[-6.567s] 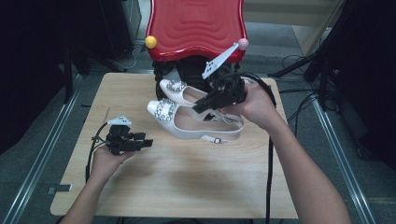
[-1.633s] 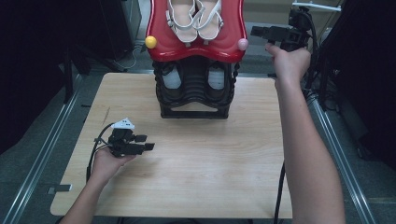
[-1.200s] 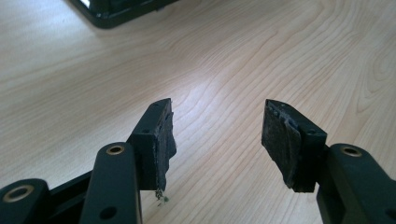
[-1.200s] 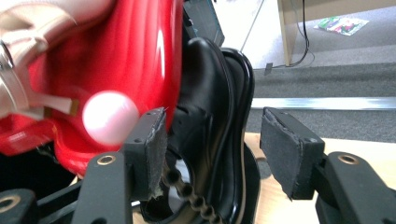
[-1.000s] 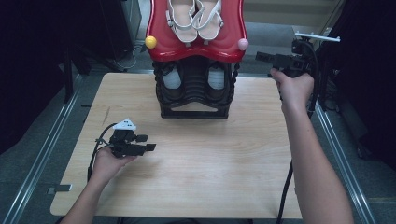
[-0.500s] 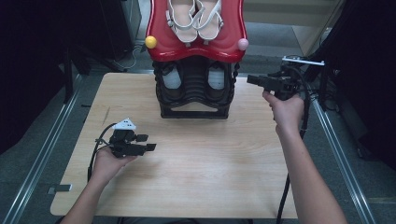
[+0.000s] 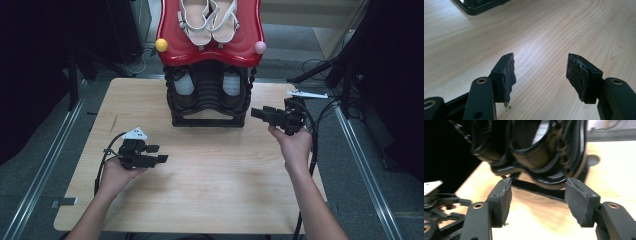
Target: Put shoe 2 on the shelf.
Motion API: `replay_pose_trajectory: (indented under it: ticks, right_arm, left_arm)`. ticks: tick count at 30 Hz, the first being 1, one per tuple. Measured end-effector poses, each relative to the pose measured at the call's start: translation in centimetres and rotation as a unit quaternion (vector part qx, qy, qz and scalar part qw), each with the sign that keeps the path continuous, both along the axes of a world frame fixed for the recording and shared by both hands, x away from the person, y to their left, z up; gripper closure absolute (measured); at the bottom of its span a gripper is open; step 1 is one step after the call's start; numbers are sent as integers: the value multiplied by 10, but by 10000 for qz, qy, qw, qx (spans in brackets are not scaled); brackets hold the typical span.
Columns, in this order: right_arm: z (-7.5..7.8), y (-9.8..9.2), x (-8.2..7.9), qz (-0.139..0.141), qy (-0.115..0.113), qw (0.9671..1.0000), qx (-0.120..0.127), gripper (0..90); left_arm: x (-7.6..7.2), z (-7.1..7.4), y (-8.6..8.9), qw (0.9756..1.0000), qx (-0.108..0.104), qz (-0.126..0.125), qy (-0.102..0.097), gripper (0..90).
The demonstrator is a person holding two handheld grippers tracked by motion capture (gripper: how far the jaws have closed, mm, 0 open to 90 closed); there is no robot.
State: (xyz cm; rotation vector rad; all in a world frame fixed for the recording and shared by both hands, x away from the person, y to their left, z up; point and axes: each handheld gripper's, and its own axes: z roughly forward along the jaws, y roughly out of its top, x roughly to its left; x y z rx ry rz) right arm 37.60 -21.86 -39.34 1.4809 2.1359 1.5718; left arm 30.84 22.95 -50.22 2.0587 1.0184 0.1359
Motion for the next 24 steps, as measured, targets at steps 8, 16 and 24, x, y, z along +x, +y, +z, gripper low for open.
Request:
replay_pose_trajectory:
  ticks: [8,16,24]
  right_arm:
    - [-27,8,-18,237,92,9997,-64,399]
    - [-63,14,-32,392,258,9989,16,395]
    - [-88,17,-46,438,174,9988,153,403]
  left_arm:
    - [0,0,-1,10000,44,-29,34,392]
    - [-1,-1,-5,10000,45,-13,34,391]
    - [-2,3,-7,9995,-278,-90,125,387]
